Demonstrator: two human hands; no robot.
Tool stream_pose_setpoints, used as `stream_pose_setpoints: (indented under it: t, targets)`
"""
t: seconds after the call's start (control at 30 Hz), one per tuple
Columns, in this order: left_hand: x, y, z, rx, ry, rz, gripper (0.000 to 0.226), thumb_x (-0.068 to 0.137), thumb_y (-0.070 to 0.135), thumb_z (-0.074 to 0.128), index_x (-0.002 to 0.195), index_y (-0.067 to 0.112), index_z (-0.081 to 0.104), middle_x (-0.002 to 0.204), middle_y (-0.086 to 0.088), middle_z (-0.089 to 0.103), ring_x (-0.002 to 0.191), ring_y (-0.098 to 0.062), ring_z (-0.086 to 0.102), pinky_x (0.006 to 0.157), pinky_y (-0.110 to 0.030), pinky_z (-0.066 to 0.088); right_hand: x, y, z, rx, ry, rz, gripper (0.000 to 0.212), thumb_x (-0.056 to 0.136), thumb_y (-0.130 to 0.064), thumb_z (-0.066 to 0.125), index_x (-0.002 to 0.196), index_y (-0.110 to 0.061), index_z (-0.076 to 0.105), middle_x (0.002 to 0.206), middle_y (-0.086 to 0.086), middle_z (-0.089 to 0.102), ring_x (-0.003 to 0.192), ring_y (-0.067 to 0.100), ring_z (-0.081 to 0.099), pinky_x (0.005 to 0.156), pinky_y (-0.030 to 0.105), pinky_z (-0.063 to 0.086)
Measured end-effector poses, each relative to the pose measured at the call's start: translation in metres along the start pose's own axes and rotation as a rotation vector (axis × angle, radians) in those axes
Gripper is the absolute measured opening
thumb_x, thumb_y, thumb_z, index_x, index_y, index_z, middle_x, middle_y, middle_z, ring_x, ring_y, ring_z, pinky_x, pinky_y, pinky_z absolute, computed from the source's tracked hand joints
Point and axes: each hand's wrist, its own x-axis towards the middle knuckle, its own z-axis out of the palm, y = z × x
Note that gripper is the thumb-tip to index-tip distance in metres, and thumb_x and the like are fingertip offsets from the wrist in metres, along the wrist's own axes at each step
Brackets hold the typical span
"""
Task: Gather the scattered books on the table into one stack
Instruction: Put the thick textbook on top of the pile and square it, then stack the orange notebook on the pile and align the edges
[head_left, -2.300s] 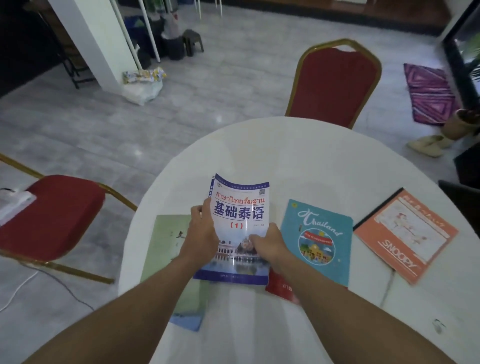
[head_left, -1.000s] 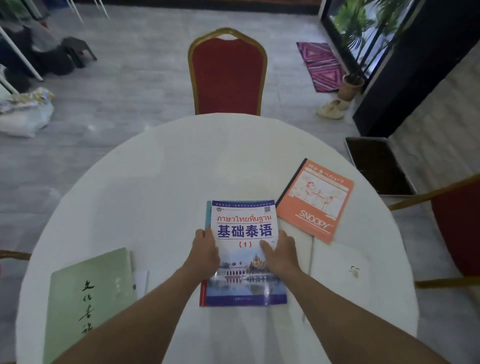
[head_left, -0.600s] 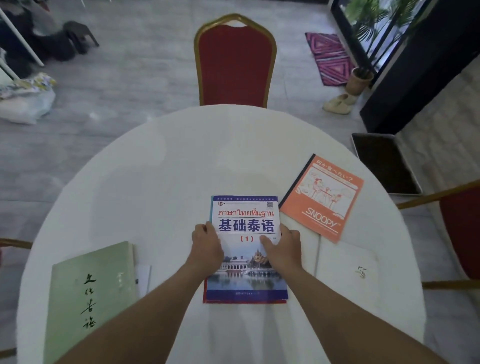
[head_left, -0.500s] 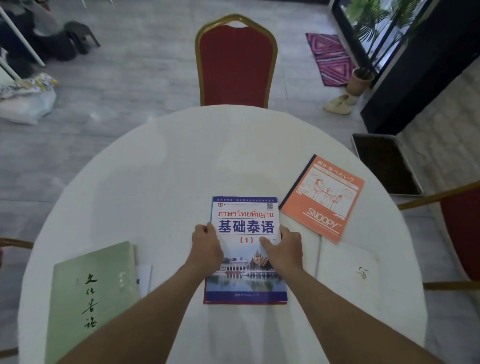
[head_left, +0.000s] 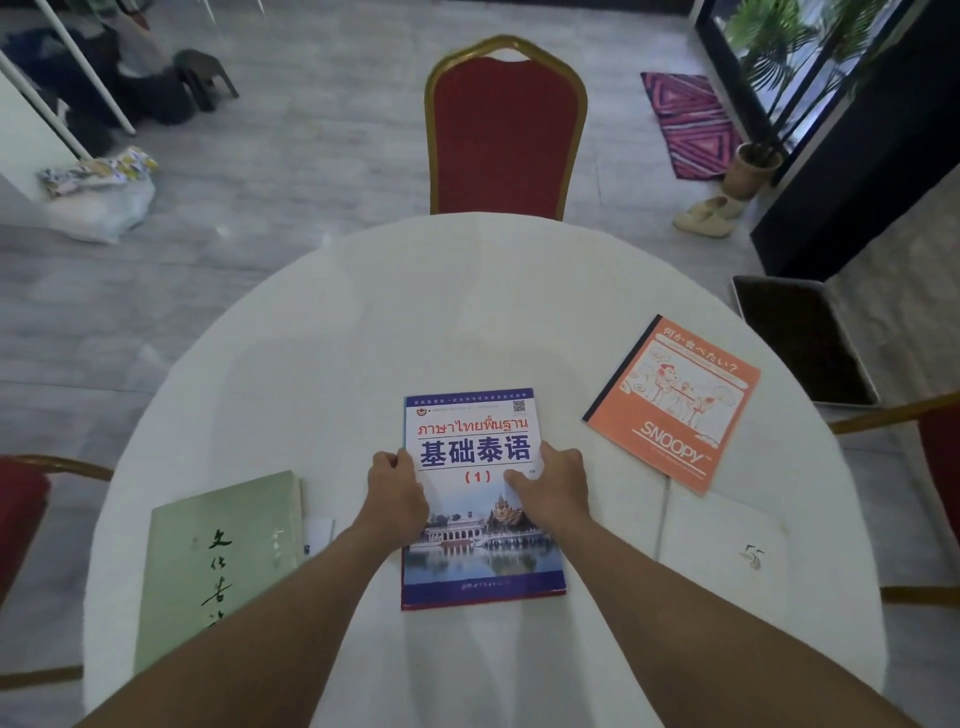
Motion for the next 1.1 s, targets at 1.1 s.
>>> stream_pose_setpoints:
  t: [1.1]
  targets:
    - [0.085,0.247,0.109,0.295,-0.079,0.304,0.047,0.089,0.021,0.057,0.131,0.008,0.040,0.132,-0.017,0.039,0.120,-0.032,0.042,0.096,-0.038,0.043,0.089,0.106,-0.142,0.103,0.407,0.380,0.068,0.087,-0.035,0.078,0.140,-0.008,0.045,0.140,0.015,0.042,0.130,0.034,0.046,0.109,0.045,0.046]
